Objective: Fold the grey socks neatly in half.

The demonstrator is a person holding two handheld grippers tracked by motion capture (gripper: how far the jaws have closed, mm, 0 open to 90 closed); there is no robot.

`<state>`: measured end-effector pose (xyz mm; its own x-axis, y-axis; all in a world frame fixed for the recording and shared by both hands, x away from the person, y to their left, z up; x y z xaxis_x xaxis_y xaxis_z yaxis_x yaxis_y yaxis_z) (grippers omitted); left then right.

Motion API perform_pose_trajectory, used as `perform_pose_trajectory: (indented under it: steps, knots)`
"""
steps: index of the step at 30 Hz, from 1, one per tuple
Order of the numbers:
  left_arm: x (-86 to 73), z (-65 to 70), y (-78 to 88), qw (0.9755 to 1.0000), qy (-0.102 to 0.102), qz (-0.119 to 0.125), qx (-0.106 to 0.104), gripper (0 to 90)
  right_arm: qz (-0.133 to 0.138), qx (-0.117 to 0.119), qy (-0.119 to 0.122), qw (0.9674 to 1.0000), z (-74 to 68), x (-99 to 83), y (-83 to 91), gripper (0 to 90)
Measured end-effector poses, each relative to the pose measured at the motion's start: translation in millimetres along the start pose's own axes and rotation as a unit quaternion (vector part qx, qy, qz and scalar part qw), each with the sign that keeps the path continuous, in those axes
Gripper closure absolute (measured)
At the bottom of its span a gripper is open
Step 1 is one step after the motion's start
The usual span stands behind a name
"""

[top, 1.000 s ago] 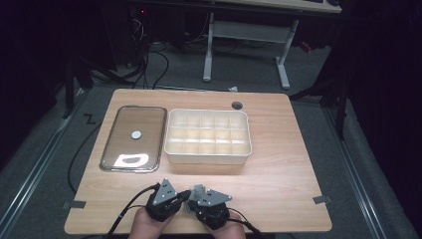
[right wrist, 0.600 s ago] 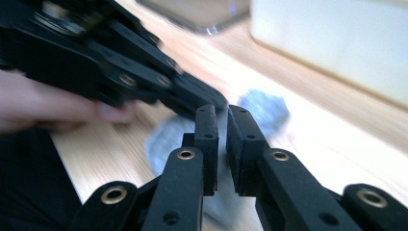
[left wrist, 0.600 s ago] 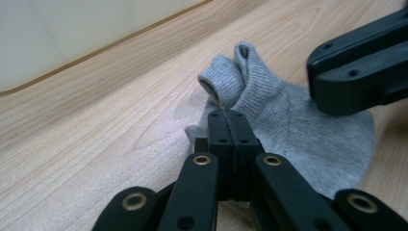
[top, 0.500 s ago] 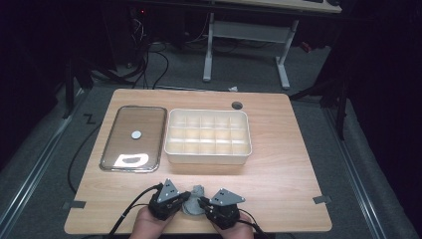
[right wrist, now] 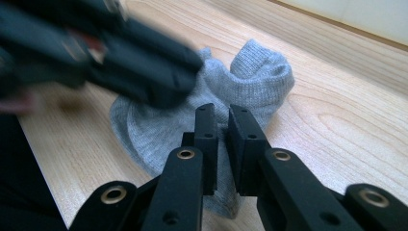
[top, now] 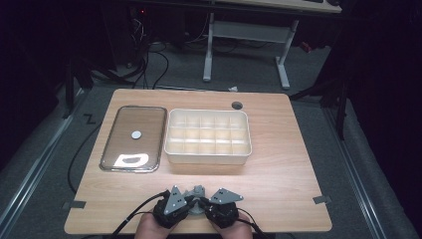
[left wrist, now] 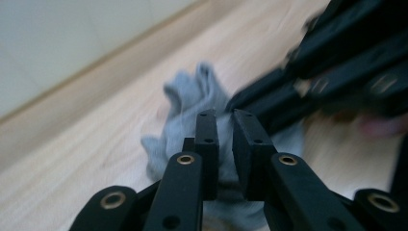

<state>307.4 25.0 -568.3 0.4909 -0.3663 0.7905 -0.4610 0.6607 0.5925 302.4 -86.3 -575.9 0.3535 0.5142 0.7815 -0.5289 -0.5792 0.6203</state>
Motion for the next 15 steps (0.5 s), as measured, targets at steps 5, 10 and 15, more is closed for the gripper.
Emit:
perform_pose_trajectory:
  steps: [5, 10, 15]
  knots:
    - [0.0, -10.9, 0.2, 0.9999, 0.006, 0.0, 0.014, 81.1, -0.002, 0.0, 0.0, 1.0, 2.3, 1.4, -1.9, 83.5]
    - [1.5, -18.7, -5.7, 0.9998, 0.005, 0.007, 0.02, 81.0, -0.011, -0.01, 0.007, 0.9999, 9.7, 7.0, -8.7, 83.4]
    - [2.3, -23.0, -6.1, 0.9995, 0.031, 0.004, -0.002, 80.6, -0.022, -0.012, 0.0, 0.9997, 13.8, 10.5, -10.1, 78.9]
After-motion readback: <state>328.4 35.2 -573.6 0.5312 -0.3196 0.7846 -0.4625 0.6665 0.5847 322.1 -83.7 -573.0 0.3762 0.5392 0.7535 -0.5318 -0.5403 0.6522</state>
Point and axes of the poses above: each handheld gripper's, and its own axes: y roughly backward along the jaws, x roughly out of its top, z roughly to its right, the point moved 7 cm from there along -y, roughly forward along the jaws, and after that the axes turned 12 degrees about y, right-handed, at the moved point
